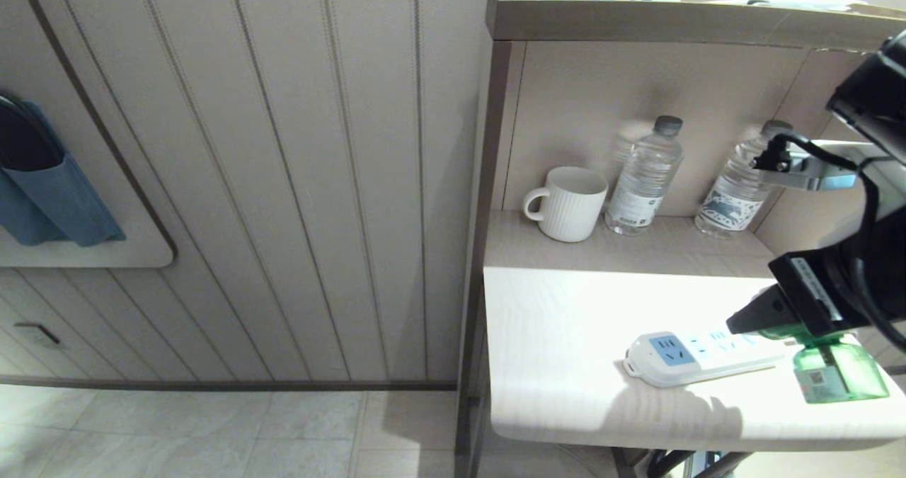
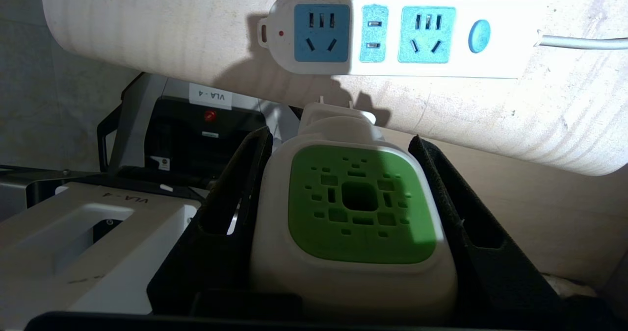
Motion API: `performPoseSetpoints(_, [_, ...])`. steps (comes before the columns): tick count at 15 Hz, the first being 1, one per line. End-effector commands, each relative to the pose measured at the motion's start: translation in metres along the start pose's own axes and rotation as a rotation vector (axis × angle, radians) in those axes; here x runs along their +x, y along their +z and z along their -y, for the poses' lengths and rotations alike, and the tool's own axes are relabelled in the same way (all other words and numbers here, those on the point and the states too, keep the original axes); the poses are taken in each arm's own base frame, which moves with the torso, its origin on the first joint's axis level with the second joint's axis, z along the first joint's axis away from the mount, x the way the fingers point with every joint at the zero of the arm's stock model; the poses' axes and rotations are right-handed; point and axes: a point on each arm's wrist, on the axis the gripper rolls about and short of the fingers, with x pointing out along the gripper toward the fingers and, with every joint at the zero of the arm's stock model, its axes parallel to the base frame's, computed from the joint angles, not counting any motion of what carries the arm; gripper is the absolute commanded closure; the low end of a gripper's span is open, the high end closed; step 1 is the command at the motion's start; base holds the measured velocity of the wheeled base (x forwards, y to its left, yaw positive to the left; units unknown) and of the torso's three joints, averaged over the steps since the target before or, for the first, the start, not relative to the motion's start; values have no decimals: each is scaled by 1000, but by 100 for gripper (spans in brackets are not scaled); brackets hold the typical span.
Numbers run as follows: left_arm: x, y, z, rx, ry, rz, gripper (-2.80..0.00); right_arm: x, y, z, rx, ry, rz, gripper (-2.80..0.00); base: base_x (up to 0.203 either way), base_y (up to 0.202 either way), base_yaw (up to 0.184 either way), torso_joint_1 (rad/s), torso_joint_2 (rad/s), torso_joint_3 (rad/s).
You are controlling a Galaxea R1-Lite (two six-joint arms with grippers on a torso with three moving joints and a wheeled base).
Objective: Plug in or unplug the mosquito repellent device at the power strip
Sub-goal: Insert the plug into the socket
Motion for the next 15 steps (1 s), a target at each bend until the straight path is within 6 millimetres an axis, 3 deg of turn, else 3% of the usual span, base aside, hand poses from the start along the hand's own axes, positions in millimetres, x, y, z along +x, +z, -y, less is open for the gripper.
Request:
performPoseSetpoints(1, [0, 0, 0, 0, 0, -2, 0, 2, -1, -1, -2, -3, -13, 0, 0, 0, 0, 0, 0, 0])
performPoseSetpoints(15, [0, 0, 0, 0, 0, -2, 0, 19, 10, -6, -45, -16, -53, 0, 0, 0, 0, 0, 0, 0])
